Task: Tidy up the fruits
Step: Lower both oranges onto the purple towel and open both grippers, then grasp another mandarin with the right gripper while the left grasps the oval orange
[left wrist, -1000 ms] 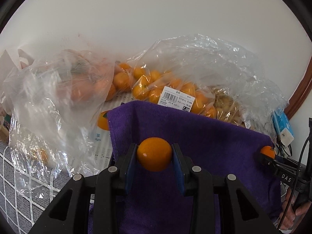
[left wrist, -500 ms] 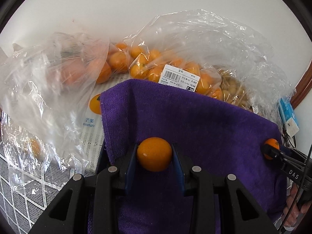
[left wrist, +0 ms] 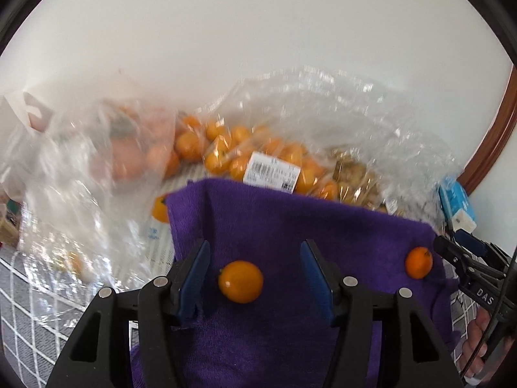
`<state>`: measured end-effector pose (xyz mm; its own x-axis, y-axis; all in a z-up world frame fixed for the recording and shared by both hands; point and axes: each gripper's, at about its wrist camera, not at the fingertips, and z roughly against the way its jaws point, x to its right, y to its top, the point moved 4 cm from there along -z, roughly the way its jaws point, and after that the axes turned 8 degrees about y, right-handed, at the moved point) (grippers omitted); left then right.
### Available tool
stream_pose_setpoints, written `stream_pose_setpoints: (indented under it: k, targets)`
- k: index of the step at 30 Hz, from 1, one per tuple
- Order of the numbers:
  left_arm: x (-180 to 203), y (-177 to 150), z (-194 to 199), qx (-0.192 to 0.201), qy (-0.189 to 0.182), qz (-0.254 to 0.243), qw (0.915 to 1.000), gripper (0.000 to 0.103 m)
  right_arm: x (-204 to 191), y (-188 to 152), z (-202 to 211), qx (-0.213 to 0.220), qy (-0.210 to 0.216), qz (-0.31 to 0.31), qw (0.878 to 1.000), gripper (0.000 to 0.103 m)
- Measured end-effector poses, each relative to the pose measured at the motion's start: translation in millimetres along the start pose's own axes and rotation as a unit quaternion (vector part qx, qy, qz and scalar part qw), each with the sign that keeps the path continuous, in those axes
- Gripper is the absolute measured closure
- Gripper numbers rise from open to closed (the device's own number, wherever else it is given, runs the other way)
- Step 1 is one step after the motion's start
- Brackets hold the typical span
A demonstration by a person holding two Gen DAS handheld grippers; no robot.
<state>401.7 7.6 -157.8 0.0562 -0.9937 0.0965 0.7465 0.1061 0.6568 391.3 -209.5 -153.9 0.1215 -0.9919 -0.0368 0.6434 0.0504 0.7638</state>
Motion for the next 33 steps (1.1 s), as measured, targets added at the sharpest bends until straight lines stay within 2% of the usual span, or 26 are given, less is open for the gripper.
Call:
stream_pose_setpoints:
  k: [3, 8, 14, 17, 19, 22, 25, 29, 33]
  targets:
    - [8.0, 7.1, 18.6, 0.023, -0.006, 0.001, 0.9997, 0.047, -5.0, 5.6, 21.8, 0.022, 0.004, 0.005, 1.000, 0.034]
    - [4.7, 15.2, 46.2, 0.051, -0.017, 0.005, 0.9985, 0.047, -2.5, 3.8, 59.6, 0.060, -0.026, -0.019, 0.998, 0.034]
    - [10.7, 18.8, 79.0, 0.077, -0.030, -0.003, 0.9965, 0.049, 7.9, -28.6, 95.3, 0.041, -0.036, -0.035, 0.998, 0.034]
    - [9.2, 18.8, 108.1, 0.108, -0.011, 0.001, 0.9940, 0.049, 11.5, -51.9, 119.7, 0.034, -0.024, -0.042, 0.998, 0.036]
    - [4.2, 14.6, 124.3, 0.115, -0.010, 0.009, 0.9933, 0.049, 10.5, -65.0, 130.7, 0.036, -0.018, -0.042, 0.998, 0.038]
    - [-5.1, -1.4, 139.6, 0.097, -0.032, 0.013, 0.9947, 0.049, 2.7, -90.9, 146.6, 0.031, -0.010, -0.029, 0.999, 0.039]
    - [-14.8, -19.7, 144.7, 0.083, -0.013, 0.006, 0.9964, 0.049, -8.0, -113.7, 152.6, 0.037, 0.012, -0.031, 0.999, 0.039]
    - [-40.7, -56.9, 158.3, 0.087, 0.016, 0.002, 0.9961, 0.049, -31.2, -143.7, 148.6, 0.034, 0.048, -0.022, 0.998, 0.051]
    - [-70.5, -100.5, 158.1, 0.065, 0.017, 0.012, 0.9977, 0.047, -59.3, -170.2, 131.1, 0.011, 0.074, -0.001, 0.997, 0.051]
